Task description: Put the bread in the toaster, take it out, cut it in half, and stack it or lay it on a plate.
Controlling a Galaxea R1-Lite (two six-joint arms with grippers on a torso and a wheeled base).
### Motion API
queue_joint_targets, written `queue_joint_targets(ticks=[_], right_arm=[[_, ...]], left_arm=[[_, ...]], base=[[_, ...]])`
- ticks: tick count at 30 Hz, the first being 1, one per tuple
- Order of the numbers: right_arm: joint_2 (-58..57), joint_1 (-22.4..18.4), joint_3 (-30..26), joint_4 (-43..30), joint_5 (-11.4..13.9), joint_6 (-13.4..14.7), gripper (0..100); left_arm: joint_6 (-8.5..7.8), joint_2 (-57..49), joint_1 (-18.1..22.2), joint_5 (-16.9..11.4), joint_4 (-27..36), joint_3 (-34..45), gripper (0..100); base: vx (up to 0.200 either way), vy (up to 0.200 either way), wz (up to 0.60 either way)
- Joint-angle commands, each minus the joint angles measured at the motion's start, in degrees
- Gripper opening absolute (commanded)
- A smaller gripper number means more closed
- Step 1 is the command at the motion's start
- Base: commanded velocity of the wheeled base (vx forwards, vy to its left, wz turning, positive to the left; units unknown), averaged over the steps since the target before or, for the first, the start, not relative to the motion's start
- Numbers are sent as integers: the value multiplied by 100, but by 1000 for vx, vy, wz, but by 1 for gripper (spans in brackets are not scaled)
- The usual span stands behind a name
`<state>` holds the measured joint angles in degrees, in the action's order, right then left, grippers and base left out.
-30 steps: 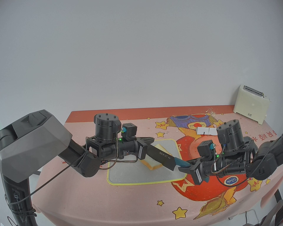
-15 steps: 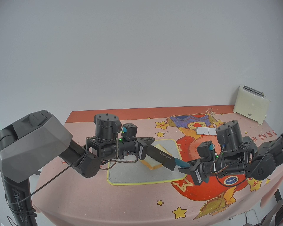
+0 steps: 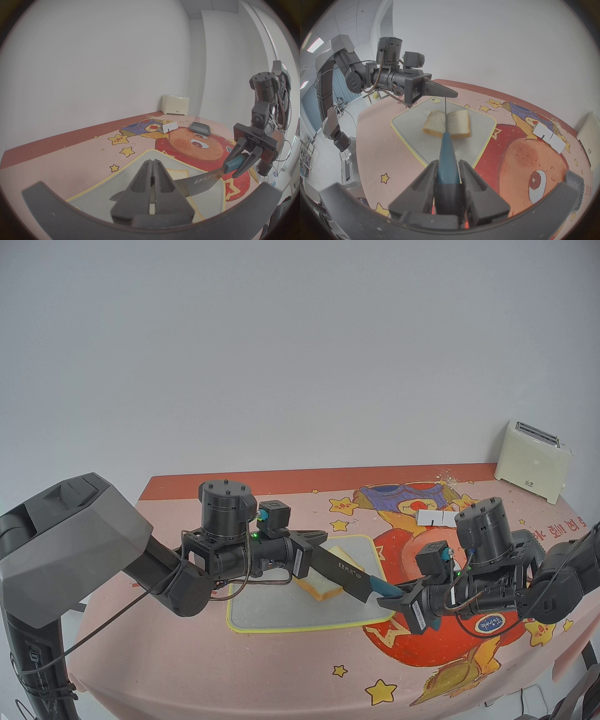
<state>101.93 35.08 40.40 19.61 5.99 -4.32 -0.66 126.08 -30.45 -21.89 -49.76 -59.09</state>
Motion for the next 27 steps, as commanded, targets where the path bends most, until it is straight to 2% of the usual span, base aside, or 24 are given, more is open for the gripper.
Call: queue_joint_targets(ticks=[1,5,10,27], right_arm=[[-50,-10,3,-2,17,1,0],[-147,-10,12,25,17,1,0],[-173,-28,-23,394,17,10,0],[91,-10,-111,429,8,1,0]], left_arm=[[-4,58,-5,1,2,11,0],[-4,101,-5,10,-16,20,0],[-4,110,-5,19,-16,20,0],[4,-101,4,19,-16,-59,0]], base=[[0,0,0],[0,0,0],[0,0,0],[0,0,0]])
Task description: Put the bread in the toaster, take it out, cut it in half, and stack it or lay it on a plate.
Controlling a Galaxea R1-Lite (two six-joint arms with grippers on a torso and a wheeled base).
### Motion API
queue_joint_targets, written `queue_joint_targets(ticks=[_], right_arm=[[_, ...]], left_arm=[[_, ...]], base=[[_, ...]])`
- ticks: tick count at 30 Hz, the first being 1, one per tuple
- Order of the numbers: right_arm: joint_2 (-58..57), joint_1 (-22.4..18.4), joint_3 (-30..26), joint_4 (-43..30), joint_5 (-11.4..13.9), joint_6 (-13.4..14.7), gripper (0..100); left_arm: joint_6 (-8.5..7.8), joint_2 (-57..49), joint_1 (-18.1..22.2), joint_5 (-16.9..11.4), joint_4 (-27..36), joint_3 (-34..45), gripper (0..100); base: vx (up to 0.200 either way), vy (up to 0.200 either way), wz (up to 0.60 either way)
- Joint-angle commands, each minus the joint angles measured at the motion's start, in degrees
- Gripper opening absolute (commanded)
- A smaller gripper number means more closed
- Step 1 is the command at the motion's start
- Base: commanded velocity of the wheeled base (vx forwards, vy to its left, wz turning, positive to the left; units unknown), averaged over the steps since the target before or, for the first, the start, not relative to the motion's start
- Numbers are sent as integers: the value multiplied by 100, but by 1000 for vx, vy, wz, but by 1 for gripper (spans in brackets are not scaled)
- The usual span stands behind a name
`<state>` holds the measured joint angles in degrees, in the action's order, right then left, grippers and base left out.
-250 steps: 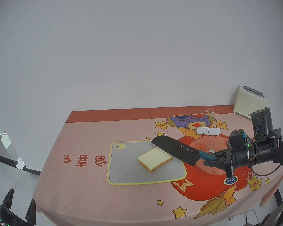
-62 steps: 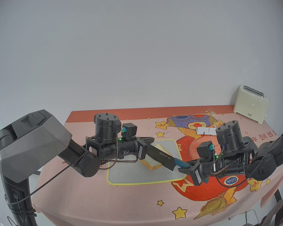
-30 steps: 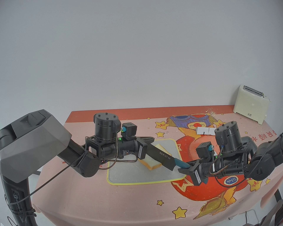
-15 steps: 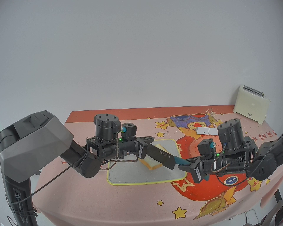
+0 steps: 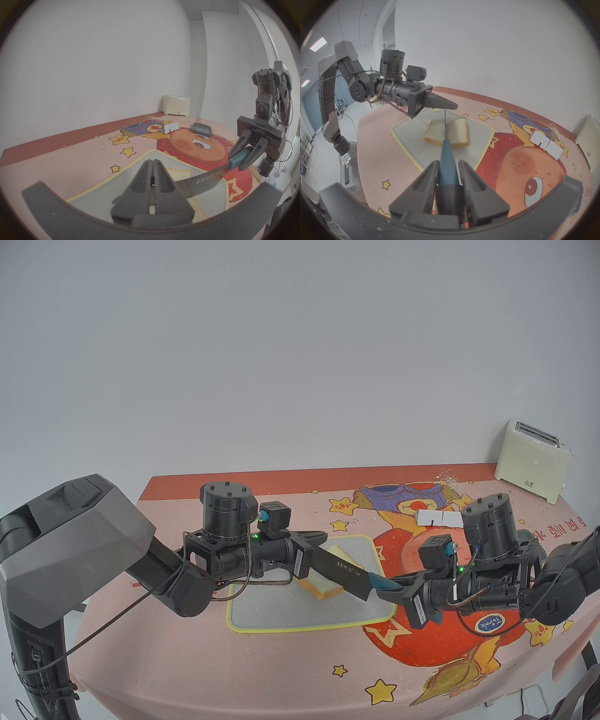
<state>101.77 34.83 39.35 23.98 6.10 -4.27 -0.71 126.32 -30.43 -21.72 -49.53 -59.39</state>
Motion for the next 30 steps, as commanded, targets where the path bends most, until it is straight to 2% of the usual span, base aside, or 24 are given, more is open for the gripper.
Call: queue_joint_targets(ticks=[1,30], right_arm=[[115,24,-6,-7,-3,-4,0],[63,42,2,19,-3,5,0]], left_arm=[[9,-151,2,1,-30,-37,0],[0,121,-7,10,-30,-2,0]], base=[[0,0,0],[0,0,0]])
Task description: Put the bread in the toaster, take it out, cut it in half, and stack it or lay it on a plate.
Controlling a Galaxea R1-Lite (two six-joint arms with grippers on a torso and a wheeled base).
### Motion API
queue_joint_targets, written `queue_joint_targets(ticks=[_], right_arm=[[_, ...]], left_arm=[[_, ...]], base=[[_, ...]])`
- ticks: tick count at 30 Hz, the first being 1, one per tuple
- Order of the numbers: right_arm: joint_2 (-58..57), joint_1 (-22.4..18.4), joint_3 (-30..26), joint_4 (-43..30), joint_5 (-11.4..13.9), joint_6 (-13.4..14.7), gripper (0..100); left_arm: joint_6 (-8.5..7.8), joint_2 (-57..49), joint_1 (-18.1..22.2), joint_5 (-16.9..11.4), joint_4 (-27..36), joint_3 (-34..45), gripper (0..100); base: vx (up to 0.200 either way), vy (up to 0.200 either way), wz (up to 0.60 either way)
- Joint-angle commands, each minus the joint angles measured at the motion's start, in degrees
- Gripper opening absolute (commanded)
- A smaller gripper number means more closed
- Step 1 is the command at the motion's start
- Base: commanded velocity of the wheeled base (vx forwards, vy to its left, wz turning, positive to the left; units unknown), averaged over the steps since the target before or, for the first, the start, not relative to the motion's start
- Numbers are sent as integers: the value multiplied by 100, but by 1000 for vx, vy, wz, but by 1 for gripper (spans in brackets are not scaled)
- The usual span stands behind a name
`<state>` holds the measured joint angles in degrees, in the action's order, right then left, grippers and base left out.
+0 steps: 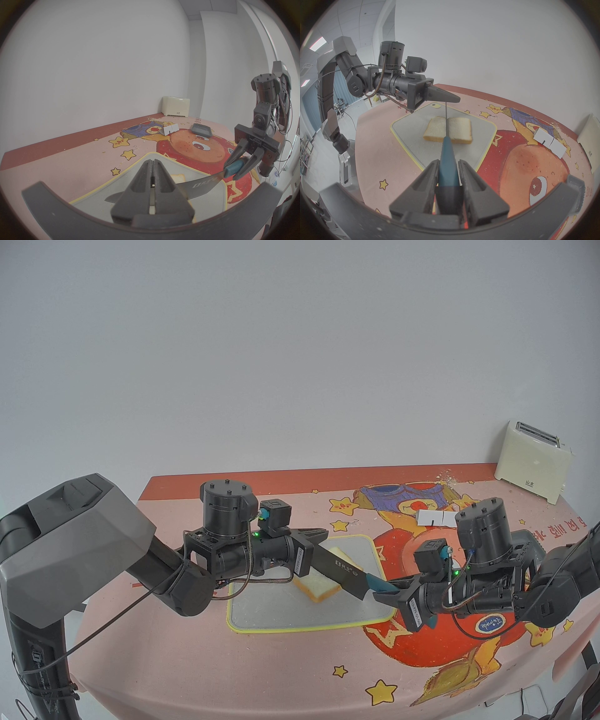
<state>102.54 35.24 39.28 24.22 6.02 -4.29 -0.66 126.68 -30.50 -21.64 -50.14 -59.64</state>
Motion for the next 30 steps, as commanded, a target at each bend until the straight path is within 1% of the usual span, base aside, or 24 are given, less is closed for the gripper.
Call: queue_joint_targets(ticks=[1,5,9,30], right_arm=[[-23,0,10,47,4,7,0],[-5,-9,-8,355,13,16,0],[-14,-17,-17,478,13,16,0],[144,-26,-34,478,4,7,0]], left_arm=[[-4,84,0,2,31,22,0],[-4,84,0,2,31,22,0],[-4,84,0,2,22,84,0],[-13,67,18,2,13,75,0]], base=[[0,0,0],[0,0,0],[0,0,0],[0,0,0]])
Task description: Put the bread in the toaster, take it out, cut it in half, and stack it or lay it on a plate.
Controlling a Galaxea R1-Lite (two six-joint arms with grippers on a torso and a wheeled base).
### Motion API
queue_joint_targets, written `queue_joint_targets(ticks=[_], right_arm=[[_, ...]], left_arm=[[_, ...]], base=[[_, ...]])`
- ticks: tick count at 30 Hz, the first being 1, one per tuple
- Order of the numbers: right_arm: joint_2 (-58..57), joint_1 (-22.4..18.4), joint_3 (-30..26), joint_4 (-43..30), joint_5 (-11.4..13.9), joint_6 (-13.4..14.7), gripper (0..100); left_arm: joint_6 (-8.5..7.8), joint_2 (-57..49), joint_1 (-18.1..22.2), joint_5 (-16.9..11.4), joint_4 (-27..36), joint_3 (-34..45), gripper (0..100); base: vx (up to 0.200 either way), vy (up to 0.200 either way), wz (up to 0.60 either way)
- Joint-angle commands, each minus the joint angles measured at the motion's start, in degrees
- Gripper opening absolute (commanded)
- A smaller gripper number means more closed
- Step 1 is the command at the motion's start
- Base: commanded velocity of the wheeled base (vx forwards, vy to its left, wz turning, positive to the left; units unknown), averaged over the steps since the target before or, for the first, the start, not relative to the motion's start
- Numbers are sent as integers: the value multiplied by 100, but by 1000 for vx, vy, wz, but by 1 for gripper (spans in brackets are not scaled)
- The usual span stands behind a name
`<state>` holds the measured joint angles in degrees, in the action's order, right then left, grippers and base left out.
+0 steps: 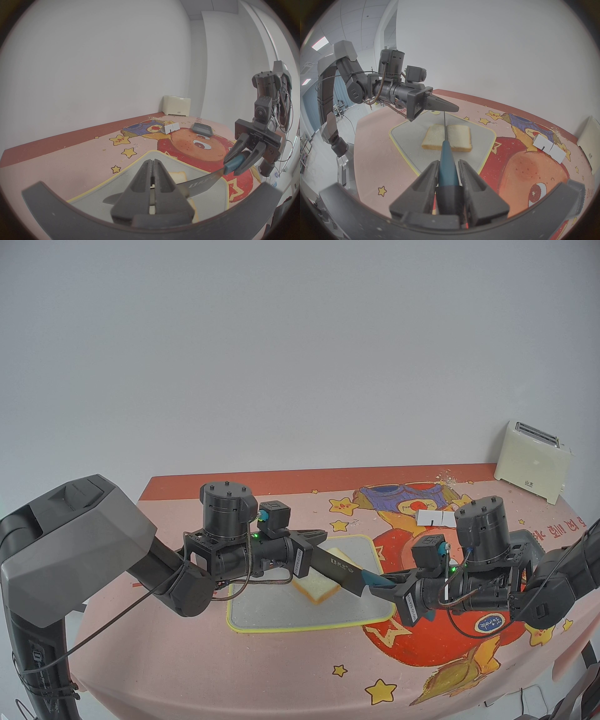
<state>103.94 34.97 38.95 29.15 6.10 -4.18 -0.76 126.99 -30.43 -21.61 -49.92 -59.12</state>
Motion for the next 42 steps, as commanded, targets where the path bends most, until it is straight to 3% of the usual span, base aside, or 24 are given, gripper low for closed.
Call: queue_joint_targets(ticks=[1,9,15,19,24,25,27,28,29,30,34,42], right_arm=[[4,-8,-1,-14,-3,-4,0],[-5,27,16,3,6,5,0],[-5,27,16,3,6,14,0],[4,36,25,3,6,14,0],[-5,9,60,91,14,40,0],[13,-8,43,346,41,49,0],[39,-17,16,592,50,58,0],[48,-17,-1,768,50,58,0],[56,-17,-1,777,50,58,0],[56,-17,-10,803,50,58,0],[48,-17,-1,847,50,58,0],[-181,-219,-1,821,-21,137,0]], left_arm=[[-4,36,2,-1,-9,24,0],[5,-69,2,-1,-9,-47,0],[76,-799,54,-10,53,-126,0],[128,-1238,274,-10,35,-126,0],[76,-2134,661,193,-158,657,0],[128,-2442,819,412,-325,1114,0],[120,-2583,1012,579,-475,1430,0],[128,-2653,1294,676,-686,1694,0],[128,-2653,1320,676,-712,1720,0],[111,-2671,1628,685,-1081,1975,0],[84,-2697,2164,702,-2074,2441,0],[49,-2802,2278,658,-3393,3812,0]], base=[[0,0,0],[0,0,0],[0,0,0],[0,0,0],[0,0,0],[0,0,0],[0,0,0],[0,0,0],[0,0,0],[0,0,0],[0,0,0],[0,0,0]])
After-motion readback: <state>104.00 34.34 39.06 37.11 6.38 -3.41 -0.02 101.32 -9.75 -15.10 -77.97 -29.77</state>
